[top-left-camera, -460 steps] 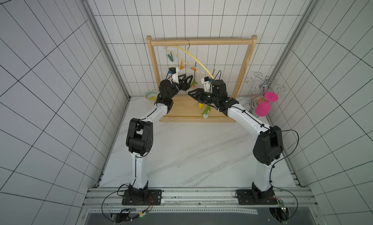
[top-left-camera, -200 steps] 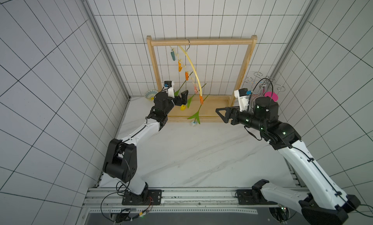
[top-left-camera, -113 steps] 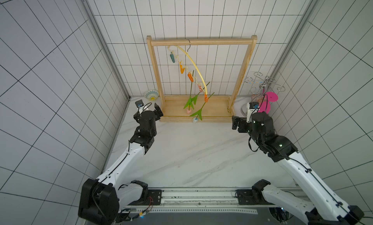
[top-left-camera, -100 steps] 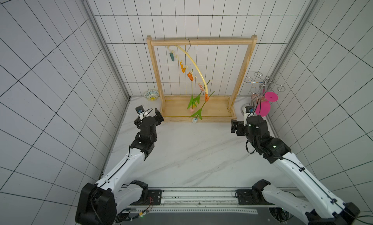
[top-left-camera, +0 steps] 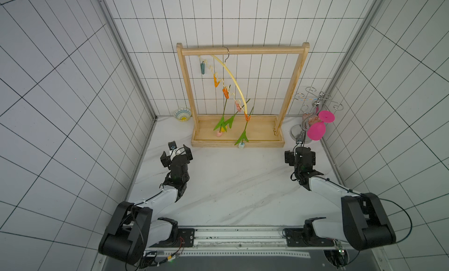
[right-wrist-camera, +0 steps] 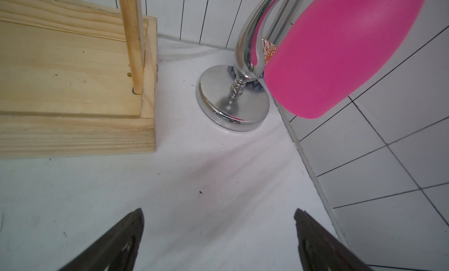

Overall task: Dry the flowers on a clothes hanger
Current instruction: Reset both arms

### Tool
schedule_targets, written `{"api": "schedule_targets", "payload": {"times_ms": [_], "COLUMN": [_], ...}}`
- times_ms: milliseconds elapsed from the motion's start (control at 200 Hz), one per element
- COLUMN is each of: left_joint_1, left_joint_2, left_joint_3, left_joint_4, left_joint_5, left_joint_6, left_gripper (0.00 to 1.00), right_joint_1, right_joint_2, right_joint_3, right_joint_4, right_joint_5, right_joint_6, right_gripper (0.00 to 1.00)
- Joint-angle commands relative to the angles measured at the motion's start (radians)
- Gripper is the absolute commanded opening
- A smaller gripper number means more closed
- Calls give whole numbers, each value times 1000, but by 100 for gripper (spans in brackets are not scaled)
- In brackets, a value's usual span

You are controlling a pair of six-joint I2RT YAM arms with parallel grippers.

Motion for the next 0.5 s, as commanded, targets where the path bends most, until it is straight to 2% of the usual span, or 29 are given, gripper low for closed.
{"api": "schedule_targets", "payload": {"times_ms": [0,75,160,215,295,445,495], "left_joint_1": [18,11,11,14,17,26,27], "left_joint_2": [95,156,171,159,161,146,149], "left_joint_3": [-22,5,50,62,52,17,-13], "left_joint_4": [179,222,142,103,134,187,258], "left_joint_5": [25,26,-38,-38,-46,-57,-46], "left_joint_6": [17,63,44,27,32,25,35], "left_gripper": [99,99,99,99,99,99,99], "right_joint_1": [-57,-96,-124,-125,-126,-138,-139], "right_joint_2": [54,67,65,47,30,47,36], "right_joint_3": [-12,12,15,-7,-43,-19,-30], "right_joint_4": [111,79,75,101,153,126,135], "right_joint_5": [-61,-118,-125,-114,-97,-93,-93], "right_joint_6": [54,71,91,88,90,103,105], "right_gripper": [99,99,99,99,99,99,99]}}
